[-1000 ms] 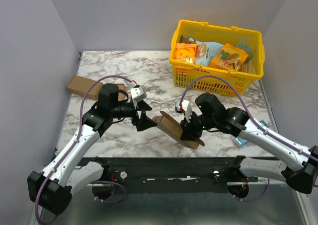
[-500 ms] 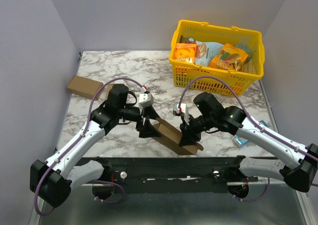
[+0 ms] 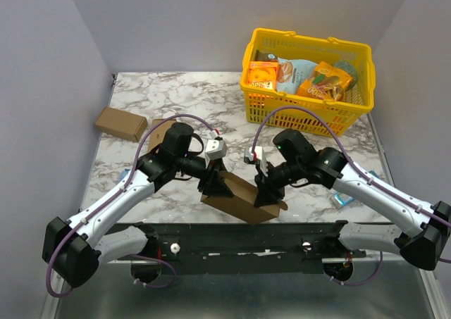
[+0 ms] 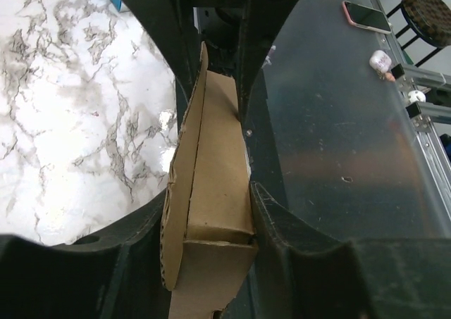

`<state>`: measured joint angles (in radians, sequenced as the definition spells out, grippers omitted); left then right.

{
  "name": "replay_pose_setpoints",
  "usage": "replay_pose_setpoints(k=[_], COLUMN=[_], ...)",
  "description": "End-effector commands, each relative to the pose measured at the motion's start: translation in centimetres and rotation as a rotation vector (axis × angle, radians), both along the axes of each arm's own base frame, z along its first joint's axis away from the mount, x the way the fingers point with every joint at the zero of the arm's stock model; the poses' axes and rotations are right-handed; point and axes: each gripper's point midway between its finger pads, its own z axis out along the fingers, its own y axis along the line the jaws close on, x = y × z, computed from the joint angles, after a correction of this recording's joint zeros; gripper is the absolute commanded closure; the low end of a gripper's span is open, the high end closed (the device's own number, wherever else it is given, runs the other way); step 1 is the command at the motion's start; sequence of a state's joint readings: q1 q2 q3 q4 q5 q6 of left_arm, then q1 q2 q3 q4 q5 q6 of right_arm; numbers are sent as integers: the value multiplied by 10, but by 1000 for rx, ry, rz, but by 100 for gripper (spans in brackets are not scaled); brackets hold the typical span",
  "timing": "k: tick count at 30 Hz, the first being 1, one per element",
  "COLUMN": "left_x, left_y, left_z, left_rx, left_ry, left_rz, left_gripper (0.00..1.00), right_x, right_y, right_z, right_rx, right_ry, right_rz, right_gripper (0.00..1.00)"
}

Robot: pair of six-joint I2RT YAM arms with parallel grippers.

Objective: Fold the paper box

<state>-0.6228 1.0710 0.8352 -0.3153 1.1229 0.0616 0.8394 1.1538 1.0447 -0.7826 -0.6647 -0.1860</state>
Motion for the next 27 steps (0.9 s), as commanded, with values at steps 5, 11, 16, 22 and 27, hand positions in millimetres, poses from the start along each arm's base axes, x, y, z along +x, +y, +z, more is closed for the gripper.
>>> replay_pose_setpoints(k=[5, 11, 16, 22, 27], left_x=[10, 33, 45, 47, 42], left_y=[-3, -11, -14, -14, -14], left_z=[-8, -17, -24, -30, -29], left_rx=[30, 68, 102, 113, 101], left_ry=[8, 83, 131, 144, 141], left_rz=[76, 207, 266, 291, 263], left_gripper=[75, 80, 80, 80, 80], right_x=[43, 62, 67, 74, 79], right_y=[-7, -8, -2, 4, 6], right_z=[35, 31, 26, 7, -5], right_rx=[29, 32, 15, -51, -69], right_ry=[-211, -248, -308, -405, -450], right_rz=[-204, -330, -360, -387, -372], right_gripper=[56, 36, 24, 20, 13])
